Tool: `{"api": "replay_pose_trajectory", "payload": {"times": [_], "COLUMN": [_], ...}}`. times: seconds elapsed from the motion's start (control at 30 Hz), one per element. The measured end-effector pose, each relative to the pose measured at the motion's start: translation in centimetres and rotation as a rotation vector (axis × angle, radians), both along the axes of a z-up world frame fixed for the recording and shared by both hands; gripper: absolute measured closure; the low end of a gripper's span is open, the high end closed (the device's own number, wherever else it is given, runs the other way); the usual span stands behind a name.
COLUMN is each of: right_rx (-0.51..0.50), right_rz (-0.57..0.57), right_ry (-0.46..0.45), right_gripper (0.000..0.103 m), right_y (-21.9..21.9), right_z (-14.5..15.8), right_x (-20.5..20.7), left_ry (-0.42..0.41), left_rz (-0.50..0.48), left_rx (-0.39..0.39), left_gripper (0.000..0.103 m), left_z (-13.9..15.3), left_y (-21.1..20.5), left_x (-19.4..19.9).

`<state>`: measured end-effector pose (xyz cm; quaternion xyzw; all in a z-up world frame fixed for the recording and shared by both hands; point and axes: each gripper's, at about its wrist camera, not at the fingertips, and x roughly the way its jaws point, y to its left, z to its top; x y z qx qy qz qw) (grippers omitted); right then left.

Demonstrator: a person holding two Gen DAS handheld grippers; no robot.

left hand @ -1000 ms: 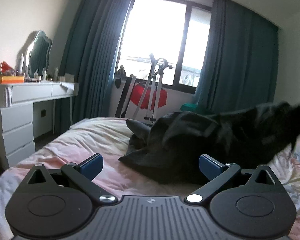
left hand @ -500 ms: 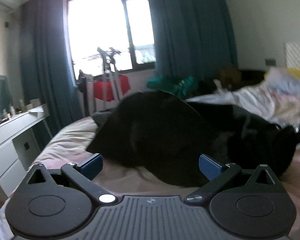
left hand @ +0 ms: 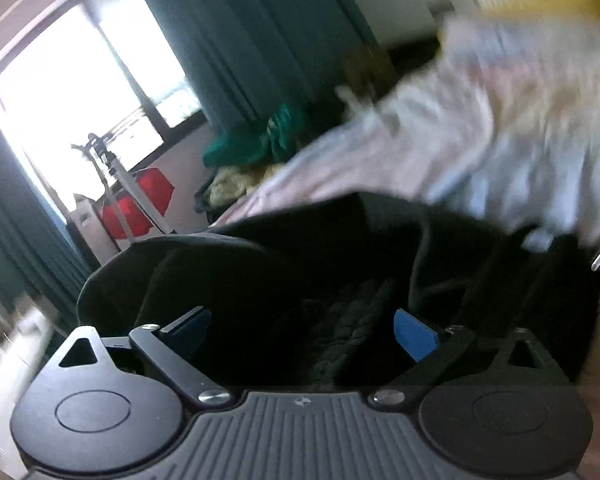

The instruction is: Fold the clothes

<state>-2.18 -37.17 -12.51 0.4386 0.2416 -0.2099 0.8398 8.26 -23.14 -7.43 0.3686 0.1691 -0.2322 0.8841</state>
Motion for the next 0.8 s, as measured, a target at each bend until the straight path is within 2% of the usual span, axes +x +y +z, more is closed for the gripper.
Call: {"api": "replay_pose_trajectory", "payload": {"times": [0.07, 0.13, 0.33, 0.4, 0.47, 0.5, 0.63, 0.8], "right_rx": [0.036, 0.068, 0.064, 0.045, 0.023, 0.013, -0.021, -0.083], "right_rz": [-0.013, -0.024, -0.017, 0.001, 0.027, 0.038, 0.052, 0.109], "right_ry": [0.0, -0.001, -0.021, -0.023, -0.025, -0.026, -0.024, -0.027], "right_gripper": [0.089, 0.089, 0.089, 0.089, 0.089, 0.089, 0.089, 0.089], "right_y": [-0.6, -1.0, -1.1, -1.2, -1.5, -1.6, -1.6, -1.1], "right_z": [-0.7, -1.2, -1.3, -1.2, -1.1, -1.0, -0.9, -0.5], "right_x": [0.0, 0.0, 0.0, 0.2, 0.4, 0.5, 0.7, 1.1], "left_ry": [-0.028, -0.054, -0.097, -0.111, -0.126, -0.133, -0.161, -0.153], "left_rz": [0.025, 0.082, 0.174, 0.205, 0.235, 0.251, 0.312, 0.397], "left_rx": [0.094, 0.117, 0.076, 0.062, 0.049, 0.042, 0.01, -0.262], "left_gripper": [0.008, 0.009, 0.009, 0.018, 0.046, 0.05, 0.088, 0.092], "left_z": [-1.1, -1.6, -1.4, -1.3, -1.2, -1.2, -0.9, 6.3], "left_y": [-1.2, -1.4, -3.0, -3.6, -4.1, -4.4, -5.4, 2.8], "left_x": [1.0, 2.0, 2.8, 3.1, 3.4, 3.5, 4.0, 1.7]}}
